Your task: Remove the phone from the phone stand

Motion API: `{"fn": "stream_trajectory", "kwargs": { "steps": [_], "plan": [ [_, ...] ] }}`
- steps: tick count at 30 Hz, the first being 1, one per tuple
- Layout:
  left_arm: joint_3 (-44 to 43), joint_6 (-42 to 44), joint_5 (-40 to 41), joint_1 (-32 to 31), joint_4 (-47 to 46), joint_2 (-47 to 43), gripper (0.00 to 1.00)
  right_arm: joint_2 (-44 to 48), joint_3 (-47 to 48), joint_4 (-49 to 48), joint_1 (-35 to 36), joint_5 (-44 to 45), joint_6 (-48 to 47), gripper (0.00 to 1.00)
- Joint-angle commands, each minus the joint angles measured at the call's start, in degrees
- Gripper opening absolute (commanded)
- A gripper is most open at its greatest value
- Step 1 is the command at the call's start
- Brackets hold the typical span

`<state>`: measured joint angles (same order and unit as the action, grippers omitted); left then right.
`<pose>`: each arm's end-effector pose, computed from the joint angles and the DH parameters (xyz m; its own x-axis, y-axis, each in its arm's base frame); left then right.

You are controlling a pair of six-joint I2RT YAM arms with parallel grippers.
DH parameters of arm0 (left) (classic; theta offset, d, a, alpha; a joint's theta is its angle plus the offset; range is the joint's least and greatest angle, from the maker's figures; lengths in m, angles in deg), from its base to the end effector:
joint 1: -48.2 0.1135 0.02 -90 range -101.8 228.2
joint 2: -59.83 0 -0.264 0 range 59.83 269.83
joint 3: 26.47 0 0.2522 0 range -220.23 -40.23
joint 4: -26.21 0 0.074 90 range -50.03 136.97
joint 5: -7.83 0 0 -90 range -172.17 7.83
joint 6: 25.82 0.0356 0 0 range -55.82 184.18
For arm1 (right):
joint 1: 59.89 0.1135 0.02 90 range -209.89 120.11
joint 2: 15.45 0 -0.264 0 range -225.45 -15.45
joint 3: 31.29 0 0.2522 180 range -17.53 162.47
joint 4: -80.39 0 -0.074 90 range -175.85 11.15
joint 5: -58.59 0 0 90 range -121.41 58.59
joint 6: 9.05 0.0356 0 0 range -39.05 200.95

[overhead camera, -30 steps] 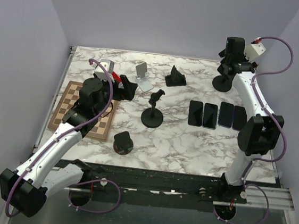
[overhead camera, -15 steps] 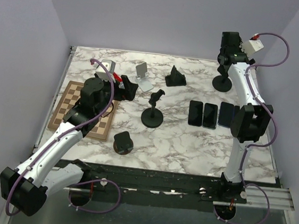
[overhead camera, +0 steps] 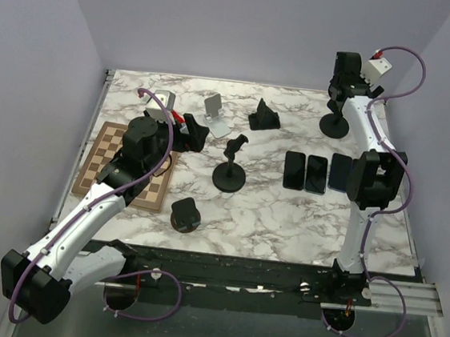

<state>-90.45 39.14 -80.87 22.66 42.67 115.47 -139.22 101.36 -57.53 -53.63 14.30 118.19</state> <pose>0.2070 -0.0980 0.3525 -0.2893 -0.3307 -0.8983 0.3182 0.8518 -0.4161 0.4985 0.0290 0.3178 -0.1191 0.4120 -0.9033 0.7428 0.6407 0.1943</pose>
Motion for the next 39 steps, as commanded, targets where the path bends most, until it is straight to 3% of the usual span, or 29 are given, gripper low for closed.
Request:
{"fn": "stream_trajectory", "kwargs": {
  "steps": [1, 14, 23, 27, 35, 39],
  "plan": [
    [-1.49, -0.51, -1.29, -0.21, -0.06, 0.3, 0.98, -1.89, 1.34, -1.63, -0.47, -2.13, -4.19, 1.0],
    [-1.32, -0.52, -1.24, -0.2, -0.24, 0.09, 0.97, -0.89, 0.99, -3.97, -0.46, -2.3, -7.85, 0.8],
    [-1.16, -0.36, -1.29, -0.21, -0.67, 0.0, 0.97, 1.1, 0.4, -5.09, -0.42, -5.45, -12.01, 0.18],
    [-0.94, -0.01, -1.23, -0.21, -0.89, 0.06, 0.98, 4.26, -2.97, -8.95, -0.47, -9.37, -16.13, 0.01],
    [-0.85, 0.06, -4.82, -0.13, -2.13, 0.63, 0.96, 6.16, -3.73, -9.07, -0.46, -23.23, -22.01, 0.01],
    [-1.02, 2.96, -11.41, -0.12, -5.36, 1.58, 0.92, 5.62, -1.94, -6.46, -0.46, -31.52, -23.34, 0.01]
  ]
}}
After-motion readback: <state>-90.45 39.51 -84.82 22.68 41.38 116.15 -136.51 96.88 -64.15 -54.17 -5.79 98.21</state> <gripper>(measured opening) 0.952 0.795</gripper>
